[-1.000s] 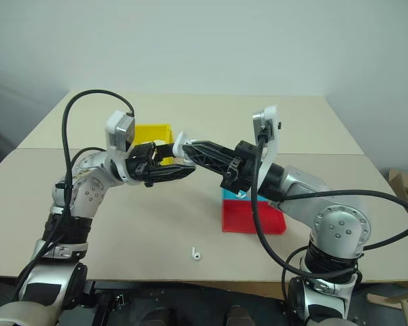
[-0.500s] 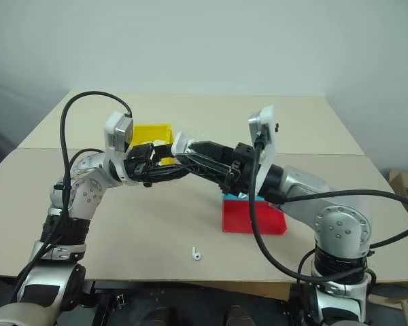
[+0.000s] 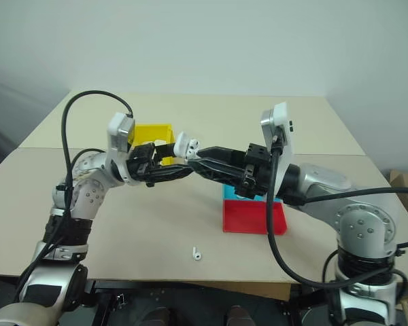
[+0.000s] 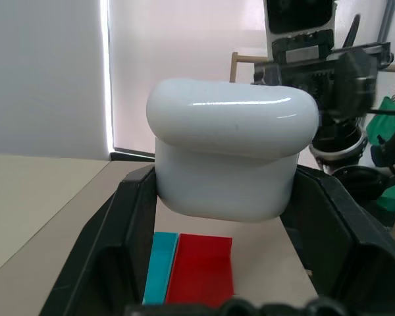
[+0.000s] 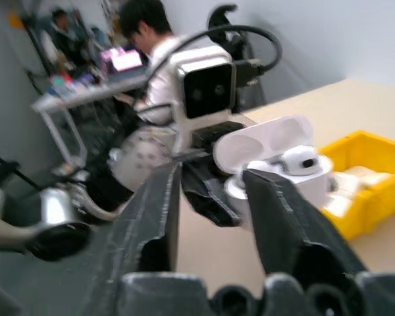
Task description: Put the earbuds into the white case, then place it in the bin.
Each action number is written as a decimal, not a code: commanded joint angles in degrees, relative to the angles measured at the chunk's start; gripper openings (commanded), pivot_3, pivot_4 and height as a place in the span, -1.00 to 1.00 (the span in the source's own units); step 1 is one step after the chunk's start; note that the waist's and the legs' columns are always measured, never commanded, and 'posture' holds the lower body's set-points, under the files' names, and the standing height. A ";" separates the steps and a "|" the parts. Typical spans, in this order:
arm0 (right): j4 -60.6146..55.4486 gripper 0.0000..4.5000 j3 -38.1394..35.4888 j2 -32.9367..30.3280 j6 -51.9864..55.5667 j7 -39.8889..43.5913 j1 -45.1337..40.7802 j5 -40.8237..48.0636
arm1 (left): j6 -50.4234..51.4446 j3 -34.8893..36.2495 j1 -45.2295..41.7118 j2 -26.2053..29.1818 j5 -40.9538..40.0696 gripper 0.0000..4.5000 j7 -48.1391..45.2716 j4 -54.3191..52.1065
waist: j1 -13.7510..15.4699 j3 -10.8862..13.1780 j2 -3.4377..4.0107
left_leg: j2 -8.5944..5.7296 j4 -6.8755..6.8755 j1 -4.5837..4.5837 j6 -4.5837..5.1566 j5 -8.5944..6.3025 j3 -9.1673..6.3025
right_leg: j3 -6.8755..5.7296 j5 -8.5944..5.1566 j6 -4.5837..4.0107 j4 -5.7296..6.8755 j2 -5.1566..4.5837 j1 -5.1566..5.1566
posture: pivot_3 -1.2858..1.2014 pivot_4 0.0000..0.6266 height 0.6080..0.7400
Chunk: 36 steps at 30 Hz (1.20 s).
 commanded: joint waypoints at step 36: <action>4.70 -0.96 2.53 0.82 -6.84 9.50 -5.66 -34.45 | -8.55 7.42 4.75 -10.86 24.14 0.23 51.96 -9.44 | 2.29 -0.05 -0.04 | -0.03 0.21 -0.78 0.02 0.01 -0.01 | 0.04 0.14 0.06 0.11 -0.03 -0.72 | 0.03 -0.52 1.00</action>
